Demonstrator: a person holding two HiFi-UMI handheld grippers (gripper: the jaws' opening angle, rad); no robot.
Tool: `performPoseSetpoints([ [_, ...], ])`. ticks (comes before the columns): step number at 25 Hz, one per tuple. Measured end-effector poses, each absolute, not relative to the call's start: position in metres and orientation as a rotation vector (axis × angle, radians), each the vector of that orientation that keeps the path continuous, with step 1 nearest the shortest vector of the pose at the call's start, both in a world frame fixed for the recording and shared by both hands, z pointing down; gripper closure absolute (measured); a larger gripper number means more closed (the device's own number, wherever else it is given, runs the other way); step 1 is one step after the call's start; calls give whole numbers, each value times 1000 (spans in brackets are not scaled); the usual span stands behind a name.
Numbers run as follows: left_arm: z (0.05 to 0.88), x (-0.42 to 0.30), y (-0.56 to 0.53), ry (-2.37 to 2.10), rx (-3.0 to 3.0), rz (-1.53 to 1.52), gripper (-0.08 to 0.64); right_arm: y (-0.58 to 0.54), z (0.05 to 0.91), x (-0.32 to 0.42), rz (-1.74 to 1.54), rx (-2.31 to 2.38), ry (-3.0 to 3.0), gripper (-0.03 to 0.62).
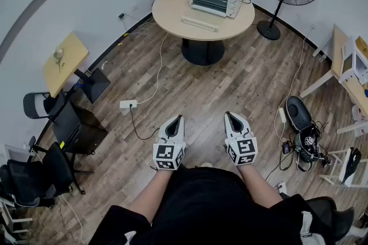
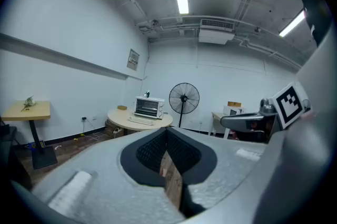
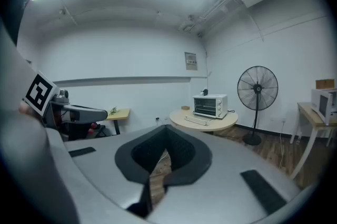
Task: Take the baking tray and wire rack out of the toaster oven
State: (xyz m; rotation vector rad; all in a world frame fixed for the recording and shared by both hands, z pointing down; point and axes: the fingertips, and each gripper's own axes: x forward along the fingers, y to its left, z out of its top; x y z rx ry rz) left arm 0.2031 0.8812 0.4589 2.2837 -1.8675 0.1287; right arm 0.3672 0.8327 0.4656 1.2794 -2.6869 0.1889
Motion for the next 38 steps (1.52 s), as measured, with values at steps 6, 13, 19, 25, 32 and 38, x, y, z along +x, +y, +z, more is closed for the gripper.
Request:
performPoseSetpoints([
  [6,462,207,876,-1890,2261,123,541,827,468,378,195,1253,-2723,592],
  [13,471,208,852,-1869,2265,131,541,818,482,372,211,1211,-2741,591],
  [19,475,195,800,-1853,2285,121,541,784,484,360,193,1210,-2732,591],
  [25,496,165,719,-1795,2285,134,541,708,498,348,199,1269,-2646,591],
  [32,505,118,592,-1662,2325,199,541,591,506,297,289,1296,-2544,591],
  [38,495,74,489,-1582,2391,202,541,491,487,236,264,1286,-2525,591],
])
